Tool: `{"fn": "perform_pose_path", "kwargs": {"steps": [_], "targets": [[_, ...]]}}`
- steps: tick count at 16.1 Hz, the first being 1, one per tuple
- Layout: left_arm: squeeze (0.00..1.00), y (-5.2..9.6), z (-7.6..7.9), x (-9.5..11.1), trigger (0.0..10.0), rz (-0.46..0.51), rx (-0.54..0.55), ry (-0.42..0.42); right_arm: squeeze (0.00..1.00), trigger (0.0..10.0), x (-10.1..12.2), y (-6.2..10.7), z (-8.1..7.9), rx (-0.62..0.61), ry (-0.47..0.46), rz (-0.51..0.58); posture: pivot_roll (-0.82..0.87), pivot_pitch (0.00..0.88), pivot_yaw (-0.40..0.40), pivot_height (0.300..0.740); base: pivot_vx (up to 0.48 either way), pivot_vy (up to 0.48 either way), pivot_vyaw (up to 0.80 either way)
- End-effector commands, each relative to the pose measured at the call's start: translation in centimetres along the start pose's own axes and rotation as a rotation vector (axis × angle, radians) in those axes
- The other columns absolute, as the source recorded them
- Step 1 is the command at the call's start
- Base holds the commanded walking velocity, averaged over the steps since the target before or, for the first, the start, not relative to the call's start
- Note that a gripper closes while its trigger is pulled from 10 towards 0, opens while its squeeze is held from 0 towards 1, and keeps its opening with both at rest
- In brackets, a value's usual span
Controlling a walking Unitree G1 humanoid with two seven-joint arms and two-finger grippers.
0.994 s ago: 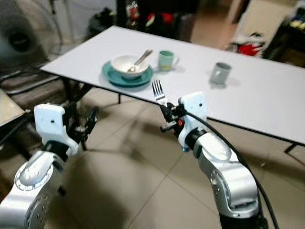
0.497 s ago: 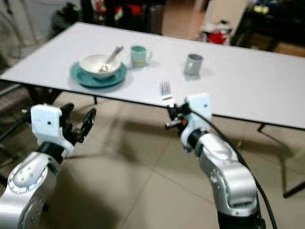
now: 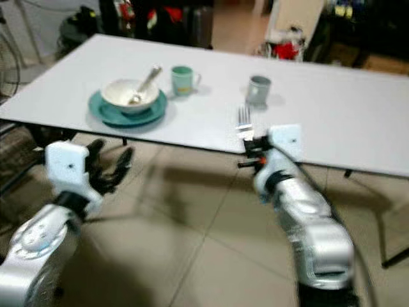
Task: Setting the table
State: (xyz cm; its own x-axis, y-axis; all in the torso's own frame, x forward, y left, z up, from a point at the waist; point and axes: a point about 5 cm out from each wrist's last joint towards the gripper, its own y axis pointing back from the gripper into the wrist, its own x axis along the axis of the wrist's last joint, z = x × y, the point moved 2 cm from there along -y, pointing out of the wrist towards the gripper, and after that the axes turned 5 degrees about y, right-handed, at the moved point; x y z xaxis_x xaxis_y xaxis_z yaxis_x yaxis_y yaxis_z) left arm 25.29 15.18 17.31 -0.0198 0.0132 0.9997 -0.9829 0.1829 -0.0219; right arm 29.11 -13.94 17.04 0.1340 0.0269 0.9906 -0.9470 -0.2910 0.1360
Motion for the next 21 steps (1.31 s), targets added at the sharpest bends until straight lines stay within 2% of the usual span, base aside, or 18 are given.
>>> {"fn": "perform_pose_path", "kwargs": {"steps": [1,7,16,21], "targets": [[0.00,-0.10,0.19,0.19,10.0,0.002,-0.011,0.001,0.00,10.0,0.09,0.20,0.86,-0.031,0.003,-0.007,-0.05,0.000,-0.037,0.740,0.345,0.000,-0.80],[0.00,0.14,-0.01,0.03,10.0,-0.008,-0.017,-0.009,0.00,10.0,-0.18,0.31,0.82,-0.041,-0.005,-0.019,-0.06,0.003,-0.034,0.740,0.353,0.000,-0.74],[0.00,0.01,0.43,-0.14,10.0,-0.008,-0.026,-0.004,0.00,10.0,-0.26,0.15,0.98,-0.012,0.034,-0.038,-0.06,0.000,-0.047,0.740,0.357,0.000,0.00],[0.00,0.01,0.50,-0.15,10.0,-0.005,-0.031,-0.014,0.00,10.0,-0.58,-0.06,0.50,0.014,0.046,-0.051,-0.06,0.000,-0.048,0.740,0.360,0.000,0.00]]}}
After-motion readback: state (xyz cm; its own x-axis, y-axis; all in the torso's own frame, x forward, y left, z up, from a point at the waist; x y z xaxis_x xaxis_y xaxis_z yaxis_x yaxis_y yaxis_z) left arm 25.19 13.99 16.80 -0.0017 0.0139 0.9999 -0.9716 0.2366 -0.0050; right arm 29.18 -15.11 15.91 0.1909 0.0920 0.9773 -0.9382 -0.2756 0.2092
